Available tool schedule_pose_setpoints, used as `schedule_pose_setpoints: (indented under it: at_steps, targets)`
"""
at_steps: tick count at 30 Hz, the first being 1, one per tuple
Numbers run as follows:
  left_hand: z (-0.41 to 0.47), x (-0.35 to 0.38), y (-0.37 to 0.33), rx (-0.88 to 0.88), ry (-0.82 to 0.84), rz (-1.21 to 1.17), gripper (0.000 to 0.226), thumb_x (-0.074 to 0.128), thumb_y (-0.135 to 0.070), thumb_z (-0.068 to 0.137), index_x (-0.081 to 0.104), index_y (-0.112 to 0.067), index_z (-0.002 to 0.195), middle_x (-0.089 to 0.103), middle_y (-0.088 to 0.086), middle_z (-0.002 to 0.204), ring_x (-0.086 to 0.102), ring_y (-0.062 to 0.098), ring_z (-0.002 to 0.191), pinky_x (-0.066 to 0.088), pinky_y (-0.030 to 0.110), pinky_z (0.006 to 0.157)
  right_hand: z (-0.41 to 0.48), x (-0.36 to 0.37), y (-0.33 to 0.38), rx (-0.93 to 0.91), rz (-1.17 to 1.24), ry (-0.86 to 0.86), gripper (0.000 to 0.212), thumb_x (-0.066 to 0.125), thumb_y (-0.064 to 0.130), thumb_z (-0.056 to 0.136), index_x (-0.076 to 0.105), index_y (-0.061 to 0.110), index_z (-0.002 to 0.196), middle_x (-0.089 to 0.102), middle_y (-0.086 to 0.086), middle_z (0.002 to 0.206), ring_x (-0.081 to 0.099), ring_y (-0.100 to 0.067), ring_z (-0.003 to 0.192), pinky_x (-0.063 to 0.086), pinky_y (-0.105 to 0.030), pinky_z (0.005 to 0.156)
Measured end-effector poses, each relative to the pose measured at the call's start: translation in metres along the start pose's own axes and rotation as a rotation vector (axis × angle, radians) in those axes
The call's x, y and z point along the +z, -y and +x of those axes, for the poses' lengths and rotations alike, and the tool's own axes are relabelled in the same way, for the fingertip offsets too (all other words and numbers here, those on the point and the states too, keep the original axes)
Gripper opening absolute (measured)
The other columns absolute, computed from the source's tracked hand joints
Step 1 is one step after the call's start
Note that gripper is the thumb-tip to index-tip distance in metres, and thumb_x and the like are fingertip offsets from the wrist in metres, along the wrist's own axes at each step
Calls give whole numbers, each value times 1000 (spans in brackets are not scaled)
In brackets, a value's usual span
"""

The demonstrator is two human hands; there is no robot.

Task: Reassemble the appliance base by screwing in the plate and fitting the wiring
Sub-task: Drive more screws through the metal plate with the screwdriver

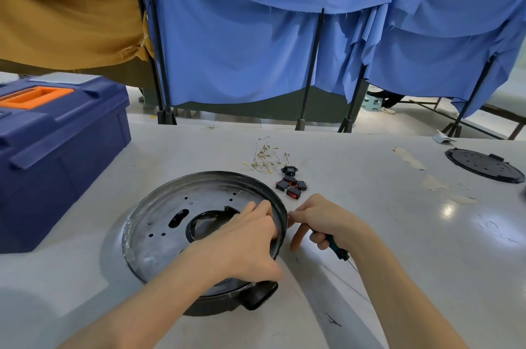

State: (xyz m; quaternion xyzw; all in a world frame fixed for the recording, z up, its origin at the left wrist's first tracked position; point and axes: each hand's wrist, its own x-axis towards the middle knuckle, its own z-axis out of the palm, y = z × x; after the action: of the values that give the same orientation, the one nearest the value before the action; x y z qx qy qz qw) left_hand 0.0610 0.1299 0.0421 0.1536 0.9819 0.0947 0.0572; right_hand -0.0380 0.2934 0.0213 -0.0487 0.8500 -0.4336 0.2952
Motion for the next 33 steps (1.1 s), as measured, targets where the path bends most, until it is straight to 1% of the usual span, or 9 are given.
schedule_pose_setpoints:
  at_steps: [4, 9, 13, 15, 21, 26, 29, 31, 33]
  targets:
    - [0, -4, 4, -4, 3, -3, 33, 69, -31, 69, 60, -3, 85, 42, 0, 106, 40, 16, 93, 50, 43, 79, 5, 1, -4, 7, 19, 1, 30, 46, 22, 101, 63, -2, 100, 73, -23, 75, 20, -15, 38, 24, -17, 38]
    - [0, -2, 9, -39, -17, -23, 48, 72, -39, 65, 61, -5, 98, 41, -1, 107, 49, 18, 94, 52, 45, 77, 8, 0, -8, 14, 26, 9, 30, 45, 21, 101, 64, -2, 100, 73, -23, 75, 21, -14, 37, 26, -17, 38]
    - [-1, 0, 10, -32, -24, 0, 39, 69, -40, 68, 57, -13, 94, 43, -2, 110, 50, 18, 98, 52, 44, 80, 10, 0, -9, 18, 32, 15, 29, 46, 20, 100, 65, -2, 100, 73, -23, 75, 21, -14, 39, 26, -18, 39]
    - [-1, -1, 10, -35, -35, 24, 47, 68, -41, 68, 62, -6, 100, 44, -3, 110, 51, 18, 97, 52, 44, 78, 11, 1, -9, 17, 28, 21, 29, 46, 21, 101, 66, -1, 99, 73, -23, 75, 22, -14, 39, 26, -18, 38]
    - [-3, -9, 11, -51, -115, 58, 47, 68, -44, 72, 65, -11, 105, 47, -5, 112, 54, 18, 96, 53, 40, 76, 11, 1, -8, 12, 25, 35, 30, 47, 22, 101, 66, -1, 99, 73, -24, 77, 22, -14, 38, 26, -18, 38]
    - [-10, -3, 9, -17, -4, 38, 94, 70, -77, 58, 52, -12, 124, 40, -8, 120, 41, 12, 103, 42, 30, 85, 10, 2, -7, -1, 50, 35, 30, 47, 21, 101, 65, -2, 99, 72, -26, 76, 21, -14, 37, 25, -16, 38]
    - [-19, 11, 5, 42, 16, 136, 107, 79, -68, 56, 35, -14, 137, 30, -5, 129, 31, 13, 109, 35, 29, 92, 9, 4, -6, 2, 50, 27, 27, 47, 18, 100, 66, -1, 99, 72, -26, 77, 20, -15, 38, 24, -17, 38]
    - [-21, 20, 3, 50, -37, 155, 110, 81, -49, 61, 22, -13, 146, 22, -5, 139, 28, 17, 124, 30, 28, 105, 9, 6, -4, 1, 46, 26, 27, 46, 17, 99, 66, -1, 99, 72, -26, 77, 20, -15, 38, 24, -17, 39]
    - [-21, 25, 2, 31, -87, 141, 104, 77, -32, 69, 14, -14, 149, 19, -3, 145, 24, 17, 132, 25, 27, 110, 8, 7, -4, 1, 44, 23, 27, 46, 17, 100, 66, -1, 99, 72, -25, 77, 21, -14, 38, 25, -17, 39]
